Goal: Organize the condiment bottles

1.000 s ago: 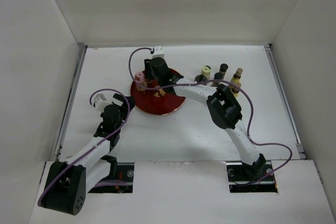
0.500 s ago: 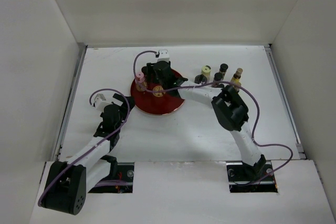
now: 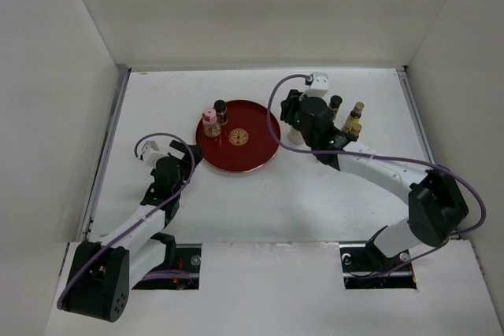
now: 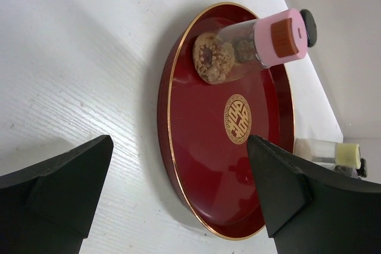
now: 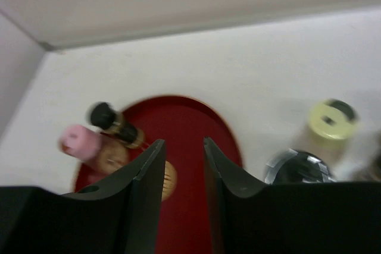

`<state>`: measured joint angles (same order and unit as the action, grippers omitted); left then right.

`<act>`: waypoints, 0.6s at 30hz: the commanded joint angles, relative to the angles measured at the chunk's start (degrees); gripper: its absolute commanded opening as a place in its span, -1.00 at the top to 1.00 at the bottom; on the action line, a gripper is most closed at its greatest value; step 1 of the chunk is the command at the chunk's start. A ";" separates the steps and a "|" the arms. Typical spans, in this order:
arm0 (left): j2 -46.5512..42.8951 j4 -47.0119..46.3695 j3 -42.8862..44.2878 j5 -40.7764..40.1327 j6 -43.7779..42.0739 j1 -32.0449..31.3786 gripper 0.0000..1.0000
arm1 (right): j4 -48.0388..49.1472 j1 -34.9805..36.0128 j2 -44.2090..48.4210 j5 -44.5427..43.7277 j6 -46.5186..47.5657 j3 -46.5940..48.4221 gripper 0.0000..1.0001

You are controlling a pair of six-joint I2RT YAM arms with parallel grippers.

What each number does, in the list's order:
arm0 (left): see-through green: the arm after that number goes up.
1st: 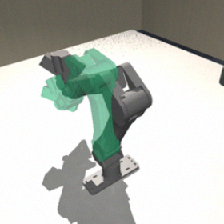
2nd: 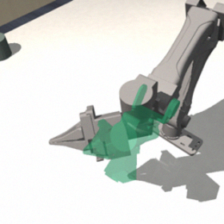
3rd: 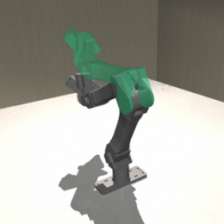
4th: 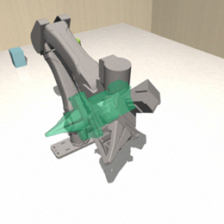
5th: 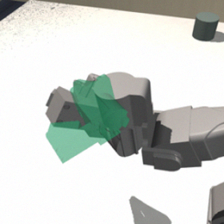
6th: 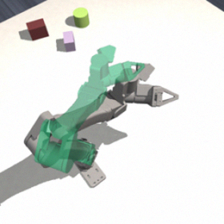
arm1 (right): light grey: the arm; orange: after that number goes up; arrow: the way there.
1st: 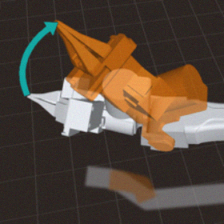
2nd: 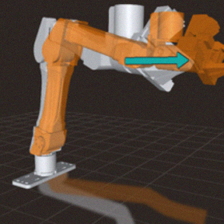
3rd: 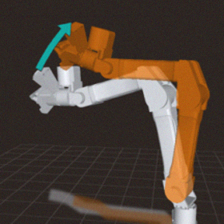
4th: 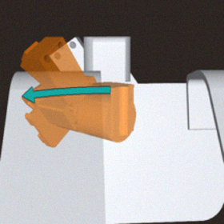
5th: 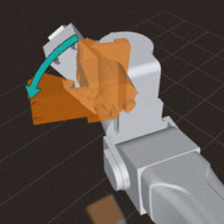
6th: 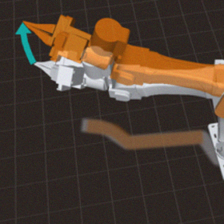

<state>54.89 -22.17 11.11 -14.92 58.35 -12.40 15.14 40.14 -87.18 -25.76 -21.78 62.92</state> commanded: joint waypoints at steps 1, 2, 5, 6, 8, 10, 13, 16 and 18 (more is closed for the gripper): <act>0.57 -2.87 0.22 0.50 0.36 -0.12 -1.00 | -3.88 -1.95 3.05 -3.33 1.83 -5.95 0.09; 0.39 -2.96 0.22 0.16 0.36 -0.21 -1.00 | -4.06 -2.39 3.94 -3.59 2.00 -7.27 -0.10; 1.26 -3.31 0.13 -0.38 0.28 -0.21 -1.00 | -4.24 -3.97 5.35 -3.95 2.36 -9.82 -0.48; 1.62 -3.31 0.22 0.06 0.28 -0.21 -1.00 | -4.15 -4.58 5.26 -3.77 2.44 -10.00 -0.51; 1.36 -3.31 0.31 0.15 0.19 -0.29 -1.00 | -4.41 -5.55 3.95 -3.42 2.44 -9.74 -0.58; 0.83 -3.31 0.14 -0.29 -0.07 -0.29 -1.00 | -4.85 -6.26 2.19 -2.37 2.79 -8.52 -0.61; 1.09 -3.31 0.05 -0.20 0.01 -0.12 -1.00 | -5.21 -7.40 -0.71 -1.23 3.15 -6.32 -0.65; 0.57 -3.31 0.22 -0.02 -0.08 -0.21 -1.00 | -5.99 -7.84 -3.69 0.70 3.24 -3.95 -0.66; 0.56 -3.31 0.05 -0.46 -0.16 -0.29 -1.00 | -6.61 -7.84 -5.28 1.41 3.50 -2.72 -0.66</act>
<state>56.36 -22.61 11.11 -14.83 58.33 -12.51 8.71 32.42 -90.94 -26.44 -19.14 56.62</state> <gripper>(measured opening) 0.997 0.828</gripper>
